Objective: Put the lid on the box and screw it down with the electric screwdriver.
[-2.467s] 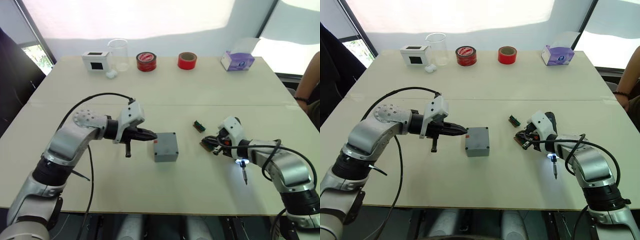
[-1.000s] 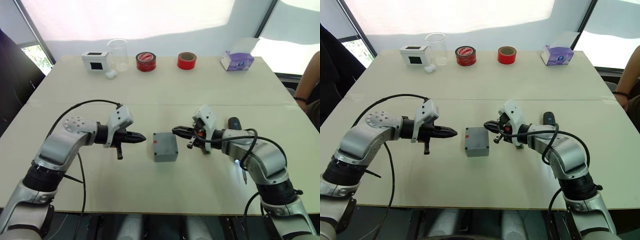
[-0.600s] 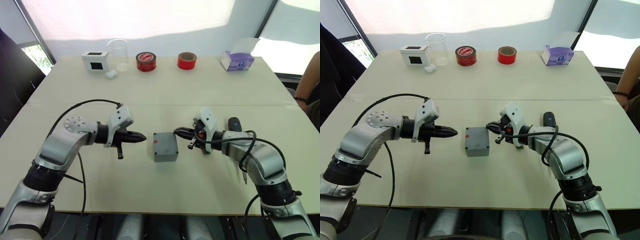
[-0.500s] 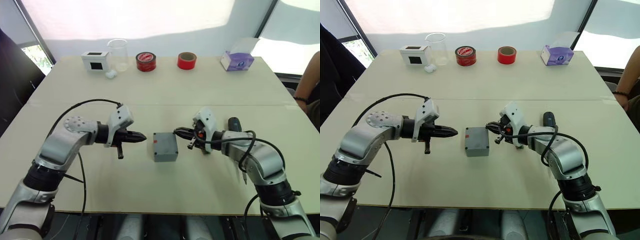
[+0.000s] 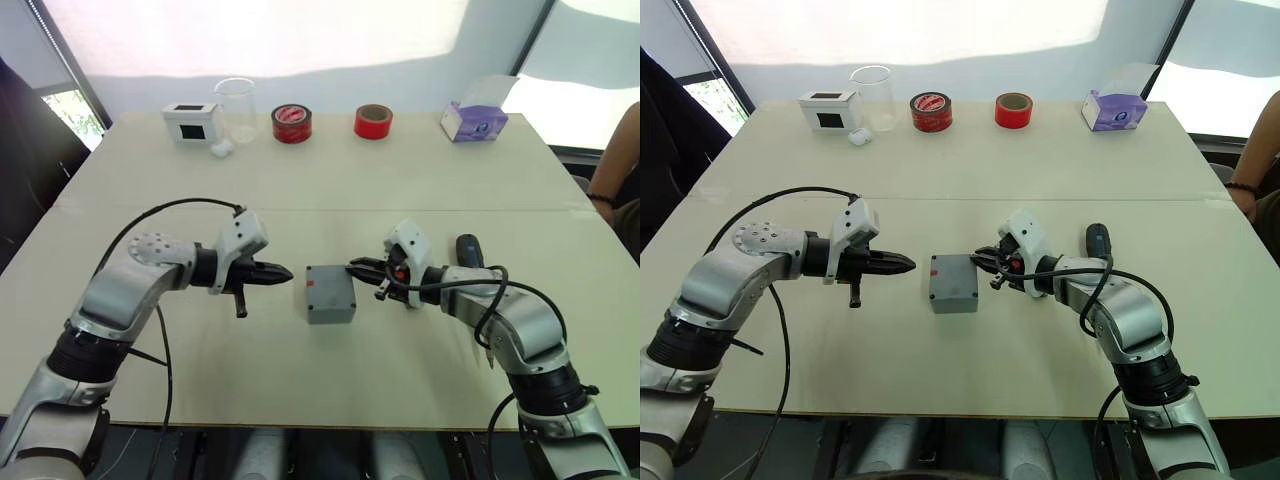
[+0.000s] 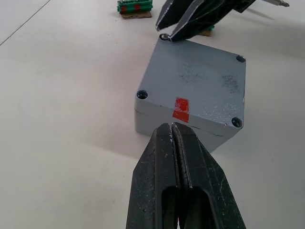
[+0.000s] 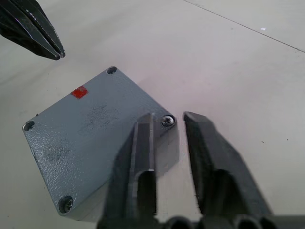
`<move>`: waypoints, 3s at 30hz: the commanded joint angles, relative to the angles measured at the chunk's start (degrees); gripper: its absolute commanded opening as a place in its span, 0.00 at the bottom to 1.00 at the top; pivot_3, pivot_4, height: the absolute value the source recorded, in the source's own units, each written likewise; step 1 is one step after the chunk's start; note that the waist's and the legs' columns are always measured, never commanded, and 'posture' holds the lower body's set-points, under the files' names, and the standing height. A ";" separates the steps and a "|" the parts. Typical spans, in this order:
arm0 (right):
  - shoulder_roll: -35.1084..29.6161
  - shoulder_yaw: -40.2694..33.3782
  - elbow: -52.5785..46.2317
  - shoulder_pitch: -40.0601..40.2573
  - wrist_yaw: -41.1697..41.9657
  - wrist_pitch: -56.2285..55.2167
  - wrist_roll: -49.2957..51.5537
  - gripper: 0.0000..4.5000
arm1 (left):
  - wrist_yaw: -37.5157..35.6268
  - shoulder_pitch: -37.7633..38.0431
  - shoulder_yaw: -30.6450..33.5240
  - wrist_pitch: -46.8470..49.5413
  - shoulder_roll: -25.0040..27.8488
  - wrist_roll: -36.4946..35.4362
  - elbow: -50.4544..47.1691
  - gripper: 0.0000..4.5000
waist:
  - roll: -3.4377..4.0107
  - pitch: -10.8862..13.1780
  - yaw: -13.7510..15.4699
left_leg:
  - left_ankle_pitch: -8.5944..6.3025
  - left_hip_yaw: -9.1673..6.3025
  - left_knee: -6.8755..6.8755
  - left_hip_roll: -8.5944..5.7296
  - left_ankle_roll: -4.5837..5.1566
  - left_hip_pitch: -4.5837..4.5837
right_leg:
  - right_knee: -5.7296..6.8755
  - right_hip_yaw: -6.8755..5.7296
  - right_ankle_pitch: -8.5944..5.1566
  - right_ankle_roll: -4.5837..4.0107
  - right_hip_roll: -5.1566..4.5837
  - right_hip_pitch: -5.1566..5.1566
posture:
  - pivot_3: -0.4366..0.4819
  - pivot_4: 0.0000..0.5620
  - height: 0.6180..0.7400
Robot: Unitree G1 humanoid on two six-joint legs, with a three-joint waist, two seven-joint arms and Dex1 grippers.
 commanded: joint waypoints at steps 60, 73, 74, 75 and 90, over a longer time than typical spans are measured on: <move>-28.42 5.66 26.68 -18.69 3.00 44.72 8.97 0.39 | 2.43 -1.95 0.12 -1.23 0.65 -3.04 -10.05 0.00 | -0.04 0.02 -0.21 | -0.04 0.08 -0.04 0.04 0.06 -0.01 | -0.20 0.05 0.00 0.00 -0.04 0.05 | 0.48 0.27 1.00; -18.46 -15.27 34.00 -30.80 -4.19 23.14 5.31 0.39 | 0.31 -3.83 -0.17 -3.07 1.14 -2.26 -4.37 0.00 | 0.20 0.21 -1.12 | -0.01 0.20 -0.20 0.04 0.01 -0.10 | -0.15 0.13 0.00 0.00 -0.01 -0.20 | 0.48 0.27 1.00; -15.69 -19.27 31.50 -30.00 -5.78 20.93 6.76 0.39 | 0.01 -3.90 -0.18 -3.23 1.20 -2.19 -3.94 0.00 | 0.15 0.23 -1.15 | -0.01 0.20 -0.23 0.04 0.01 -0.10 | -0.15 0.13 0.00 0.00 -0.01 -0.21 | 0.48 0.27 1.00; -10.50 -24.44 25.94 -28.04 -7.98 15.15 8.91 0.39 | -0.39 -4.12 -0.36 -3.43 1.20 -2.07 -3.25 0.00 | 0.15 0.24 -1.35 | -0.01 0.19 -0.22 0.06 0.01 -0.10 | -0.18 0.12 0.00 0.00 0.01 -0.18 | 0.48 0.27 1.00; 16.65 -16.49 -10.59 -4.91 -12.04 -10.58 12.96 0.39 | -2.75 -6.84 -5.66 -4.89 -2.58 2.03 0.97 0.00 | 0.12 0.27 -0.08 | 0.09 0.16 0.18 -0.16 -0.12 -0.53 | 0.69 0.24 0.00 -0.01 -0.05 -0.80 | 0.48 0.27 1.00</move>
